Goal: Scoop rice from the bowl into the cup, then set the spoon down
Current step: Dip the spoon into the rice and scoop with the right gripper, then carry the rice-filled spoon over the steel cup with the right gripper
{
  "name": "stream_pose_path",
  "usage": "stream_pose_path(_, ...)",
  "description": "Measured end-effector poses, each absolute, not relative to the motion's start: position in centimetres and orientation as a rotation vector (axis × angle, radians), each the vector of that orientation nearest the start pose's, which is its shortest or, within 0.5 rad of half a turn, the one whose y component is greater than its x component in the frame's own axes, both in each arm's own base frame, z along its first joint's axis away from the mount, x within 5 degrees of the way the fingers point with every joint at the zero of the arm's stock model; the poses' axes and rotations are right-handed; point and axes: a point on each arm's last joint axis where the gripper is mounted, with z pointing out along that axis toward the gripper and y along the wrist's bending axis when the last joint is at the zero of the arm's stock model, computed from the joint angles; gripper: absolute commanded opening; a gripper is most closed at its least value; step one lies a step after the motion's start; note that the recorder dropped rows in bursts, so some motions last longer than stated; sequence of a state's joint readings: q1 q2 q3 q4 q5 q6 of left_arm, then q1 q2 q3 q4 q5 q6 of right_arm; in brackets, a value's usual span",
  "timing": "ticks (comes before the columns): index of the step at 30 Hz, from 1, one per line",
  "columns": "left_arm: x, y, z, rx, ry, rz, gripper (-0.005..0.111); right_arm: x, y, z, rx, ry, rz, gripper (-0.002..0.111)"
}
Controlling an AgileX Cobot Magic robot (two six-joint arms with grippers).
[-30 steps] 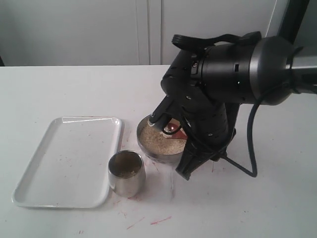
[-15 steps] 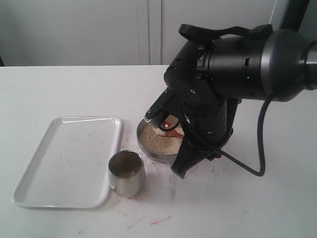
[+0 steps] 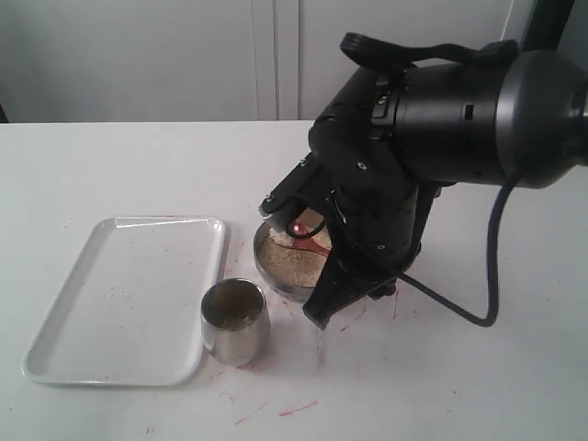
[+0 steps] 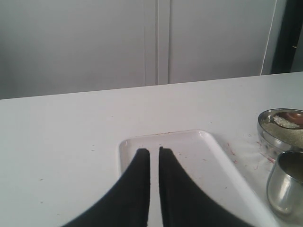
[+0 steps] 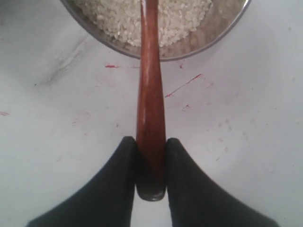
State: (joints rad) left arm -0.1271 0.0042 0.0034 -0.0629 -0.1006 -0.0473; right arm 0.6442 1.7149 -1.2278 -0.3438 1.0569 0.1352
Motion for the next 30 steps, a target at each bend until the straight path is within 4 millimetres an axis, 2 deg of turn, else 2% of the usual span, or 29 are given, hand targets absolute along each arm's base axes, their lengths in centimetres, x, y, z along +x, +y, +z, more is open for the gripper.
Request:
stream_pose_path(6,5.5,-0.6,22.1,0.007,1.393,-0.193,0.014,27.4,17.0,22.9,-0.895,2.722,-0.306,0.000)
stream_pose_path(19,5.5,-0.6,22.1,0.007,1.393,-0.193,0.014,25.4,15.7,23.6,-0.846,2.641,-0.195,0.000)
stream_pose_path(24,5.5,-0.6,22.1,0.007,1.393,-0.193,0.014,24.8,15.6,23.7,-0.826,2.634,-0.136,0.000)
stream_pose_path(30,5.5,-0.6,22.1,0.007,1.393,-0.193,0.014,24.4,16.1,24.0,-0.891,2.606,-0.085,0.000)
